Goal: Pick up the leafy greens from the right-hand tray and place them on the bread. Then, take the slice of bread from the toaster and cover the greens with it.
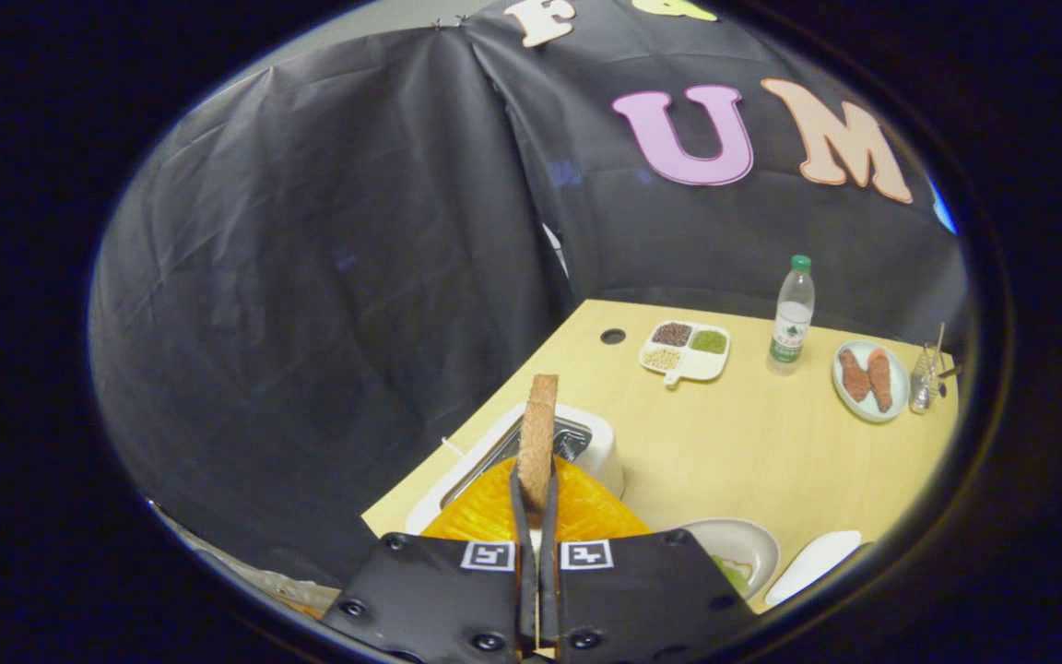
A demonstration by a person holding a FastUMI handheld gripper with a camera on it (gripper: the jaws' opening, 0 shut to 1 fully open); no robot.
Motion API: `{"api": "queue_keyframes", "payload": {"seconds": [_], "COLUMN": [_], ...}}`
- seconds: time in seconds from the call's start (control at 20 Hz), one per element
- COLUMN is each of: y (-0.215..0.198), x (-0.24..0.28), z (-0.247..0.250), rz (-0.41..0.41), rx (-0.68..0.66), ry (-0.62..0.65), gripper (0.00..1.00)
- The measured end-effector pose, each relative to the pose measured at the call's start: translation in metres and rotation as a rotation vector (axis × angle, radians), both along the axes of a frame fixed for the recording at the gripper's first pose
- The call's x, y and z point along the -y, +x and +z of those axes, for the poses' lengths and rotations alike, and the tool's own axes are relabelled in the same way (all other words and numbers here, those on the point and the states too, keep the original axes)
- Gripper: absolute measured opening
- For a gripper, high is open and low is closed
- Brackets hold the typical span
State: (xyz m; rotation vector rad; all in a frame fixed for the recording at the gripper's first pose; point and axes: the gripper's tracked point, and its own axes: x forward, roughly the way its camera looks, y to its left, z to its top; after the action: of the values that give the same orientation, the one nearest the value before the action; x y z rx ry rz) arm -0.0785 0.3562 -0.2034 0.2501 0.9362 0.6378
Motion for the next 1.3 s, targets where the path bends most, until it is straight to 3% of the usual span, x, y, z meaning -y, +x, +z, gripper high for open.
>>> {"api": "queue_keyframes", "payload": {"seconds": [0.35,1.3], "y": [-0.003,-0.077], "x": [0.054,0.134], "z": [0.001,-0.111], "rz": [-0.069,-0.211], "rx": [0.024,-0.201], "ry": [-0.029,-0.054], "gripper": [0.04,0.04]}}
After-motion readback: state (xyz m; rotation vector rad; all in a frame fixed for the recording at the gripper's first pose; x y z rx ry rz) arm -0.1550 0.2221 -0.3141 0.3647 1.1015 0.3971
